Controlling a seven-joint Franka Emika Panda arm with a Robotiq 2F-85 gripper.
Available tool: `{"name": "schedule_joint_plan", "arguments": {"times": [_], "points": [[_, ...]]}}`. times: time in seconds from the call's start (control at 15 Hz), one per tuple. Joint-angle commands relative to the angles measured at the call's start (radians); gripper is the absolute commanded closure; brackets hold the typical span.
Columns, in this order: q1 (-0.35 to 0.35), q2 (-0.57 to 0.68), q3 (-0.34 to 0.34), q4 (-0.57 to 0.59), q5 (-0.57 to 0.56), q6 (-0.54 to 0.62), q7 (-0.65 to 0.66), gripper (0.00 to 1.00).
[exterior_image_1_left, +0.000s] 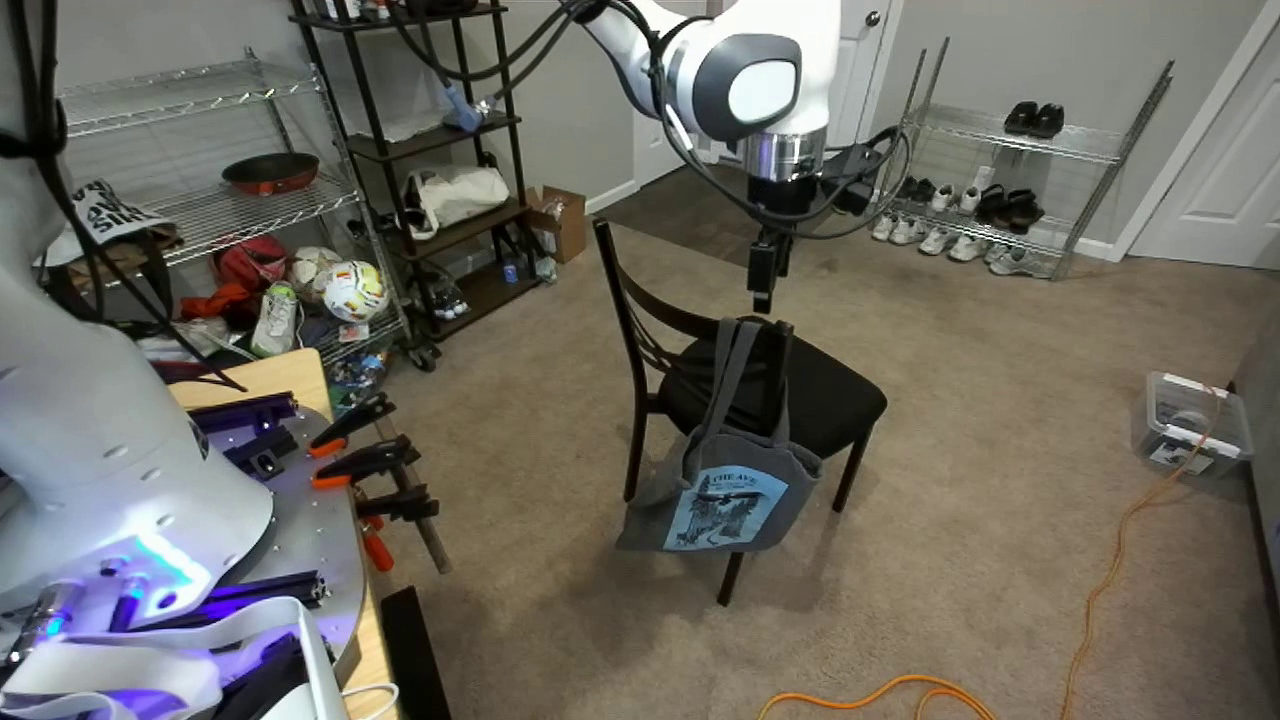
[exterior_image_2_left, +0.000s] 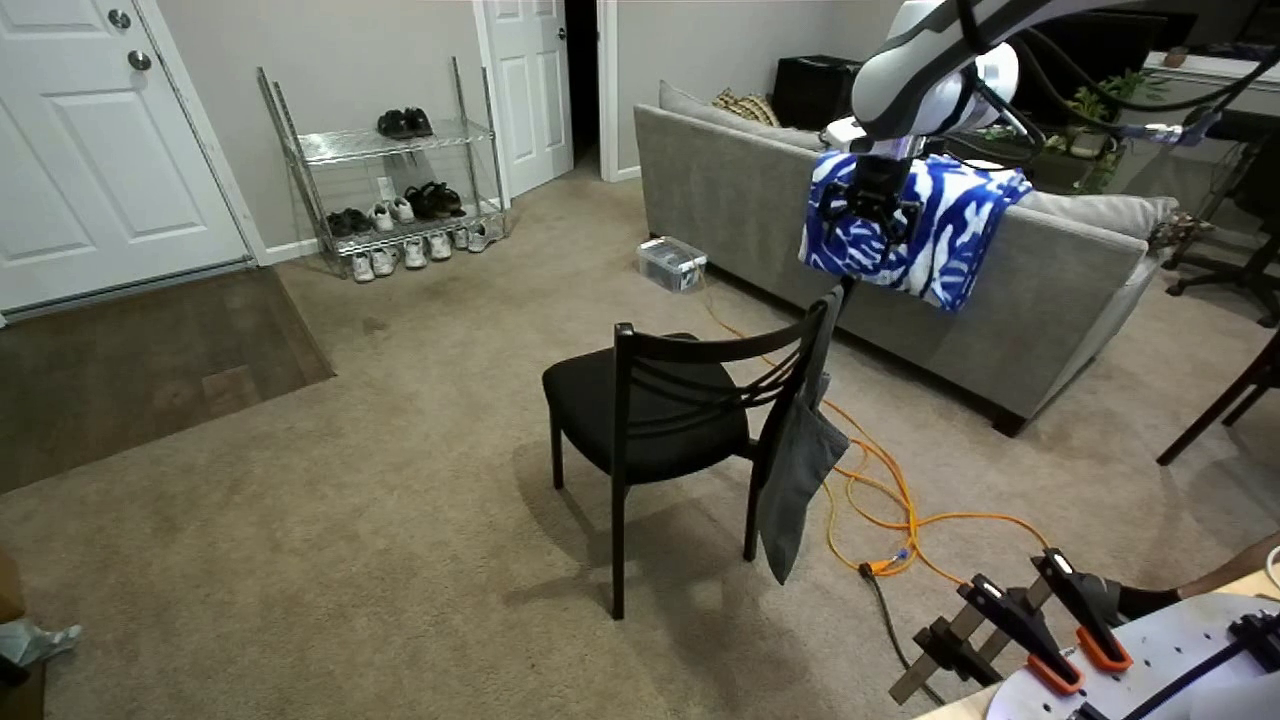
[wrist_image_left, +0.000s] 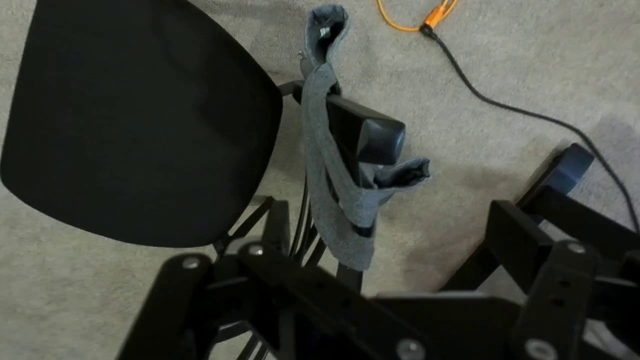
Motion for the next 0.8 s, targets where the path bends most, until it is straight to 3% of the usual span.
{"name": "schedule_joint_plan", "arguments": {"times": [0.0,0.13,0.73], "points": [[-0.024,0.003,0.025,-0.017,0.08,0.057,0.062,0.0],[-0.016,0.005,0.017,0.001,0.045,0.016,0.047,0.0],[-0.02,0.015,0.021,-0.006,0.059,0.057,0.075,0.0]]}}
